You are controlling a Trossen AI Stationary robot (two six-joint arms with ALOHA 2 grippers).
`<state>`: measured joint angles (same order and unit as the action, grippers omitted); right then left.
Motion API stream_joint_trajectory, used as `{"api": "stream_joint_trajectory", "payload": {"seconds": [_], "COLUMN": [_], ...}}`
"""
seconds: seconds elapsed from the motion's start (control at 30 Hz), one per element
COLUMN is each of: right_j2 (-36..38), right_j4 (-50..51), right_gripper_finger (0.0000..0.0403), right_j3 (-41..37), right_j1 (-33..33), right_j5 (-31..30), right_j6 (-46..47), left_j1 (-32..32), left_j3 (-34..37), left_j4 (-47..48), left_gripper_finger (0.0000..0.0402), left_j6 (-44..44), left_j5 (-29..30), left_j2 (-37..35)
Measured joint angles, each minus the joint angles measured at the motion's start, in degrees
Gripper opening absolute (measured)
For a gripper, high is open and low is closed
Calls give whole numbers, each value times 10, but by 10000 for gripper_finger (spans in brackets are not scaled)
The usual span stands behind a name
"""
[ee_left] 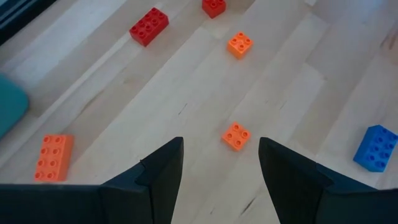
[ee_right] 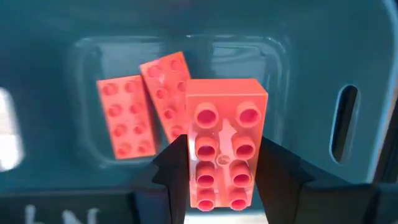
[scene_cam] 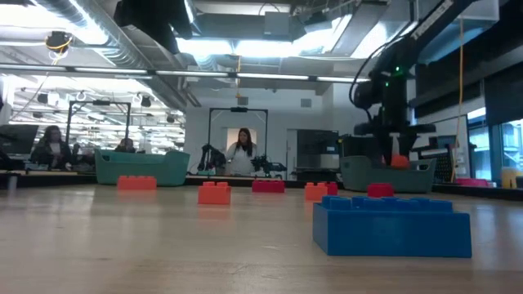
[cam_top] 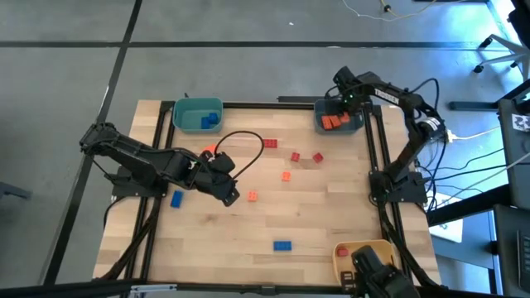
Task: Sort & place blocks by color
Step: Put the orange game piece into the blue bin
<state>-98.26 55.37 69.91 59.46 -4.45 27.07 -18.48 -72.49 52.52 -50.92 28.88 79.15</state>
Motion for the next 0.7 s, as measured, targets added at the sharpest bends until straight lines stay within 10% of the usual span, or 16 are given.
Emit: {"api": "stream_joint_trajectory", "payload": {"seconds": [0.7], "right_j2": [-38], "right_j4": [-36], "right_gripper_finger": [167], "right_j3": [0], "right_j1": [13], "right_j5": [0], "right_j6": [-3], "left_j1": [0], "left_j3": [0], "left_j4": [-3], "left_gripper_finger": [203], "left_j6": [0], "left_j5": [0], "left_j2": [0]}}
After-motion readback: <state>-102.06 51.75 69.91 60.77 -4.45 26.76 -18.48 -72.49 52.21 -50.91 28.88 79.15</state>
